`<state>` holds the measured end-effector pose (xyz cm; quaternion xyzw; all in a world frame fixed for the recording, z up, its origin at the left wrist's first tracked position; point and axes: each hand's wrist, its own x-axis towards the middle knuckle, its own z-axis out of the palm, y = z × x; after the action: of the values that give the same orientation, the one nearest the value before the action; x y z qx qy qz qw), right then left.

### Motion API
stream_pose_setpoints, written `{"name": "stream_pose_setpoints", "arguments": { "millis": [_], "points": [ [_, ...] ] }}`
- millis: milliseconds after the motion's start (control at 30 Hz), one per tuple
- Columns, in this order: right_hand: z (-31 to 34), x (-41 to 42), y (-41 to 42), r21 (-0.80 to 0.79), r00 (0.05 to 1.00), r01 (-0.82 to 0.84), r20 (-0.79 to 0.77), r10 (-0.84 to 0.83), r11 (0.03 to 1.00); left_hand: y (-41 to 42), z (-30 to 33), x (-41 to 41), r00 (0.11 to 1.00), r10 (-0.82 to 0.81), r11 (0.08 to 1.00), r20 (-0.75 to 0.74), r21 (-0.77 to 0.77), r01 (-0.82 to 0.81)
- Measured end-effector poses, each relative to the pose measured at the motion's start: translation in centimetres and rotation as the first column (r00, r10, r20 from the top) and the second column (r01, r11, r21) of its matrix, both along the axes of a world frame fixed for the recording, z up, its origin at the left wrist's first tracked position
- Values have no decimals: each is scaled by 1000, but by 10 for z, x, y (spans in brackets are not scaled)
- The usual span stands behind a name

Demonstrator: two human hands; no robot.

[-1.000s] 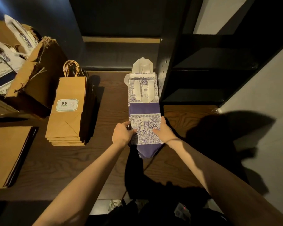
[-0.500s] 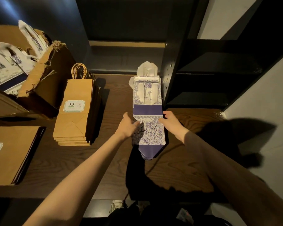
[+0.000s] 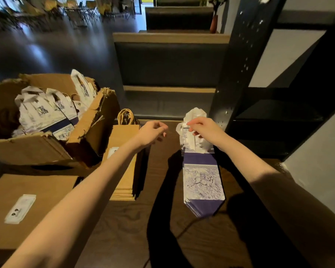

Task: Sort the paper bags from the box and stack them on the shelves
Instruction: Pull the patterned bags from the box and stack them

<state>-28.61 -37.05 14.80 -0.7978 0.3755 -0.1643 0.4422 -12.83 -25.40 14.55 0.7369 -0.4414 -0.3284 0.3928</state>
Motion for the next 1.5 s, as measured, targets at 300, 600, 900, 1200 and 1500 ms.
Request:
{"name": "stream_pose_setpoints", "arguments": {
  "millis": [300,600,900,1200,1500],
  "points": [
    [36,105,71,-102,996,-53,61,59,993,68,52,112,996,-34,994,81,-102,42],
    [58,208,141,-152,988,-140,40,148,978,152,66,219,999,22,982,37,-189,-14],
    [67,297,168,-174,949,-314,-28,314,933,206,63,301,977,209,957,32,-211,-198],
    [50,380,174,-159,917,-398,-107,385,904,227,42,374,936,352,915,12,-216,-342],
    [27,459,170,-126,957,-263,-155,243,956,213,29,466,978,206,965,12,-167,-202]
  ]
}}
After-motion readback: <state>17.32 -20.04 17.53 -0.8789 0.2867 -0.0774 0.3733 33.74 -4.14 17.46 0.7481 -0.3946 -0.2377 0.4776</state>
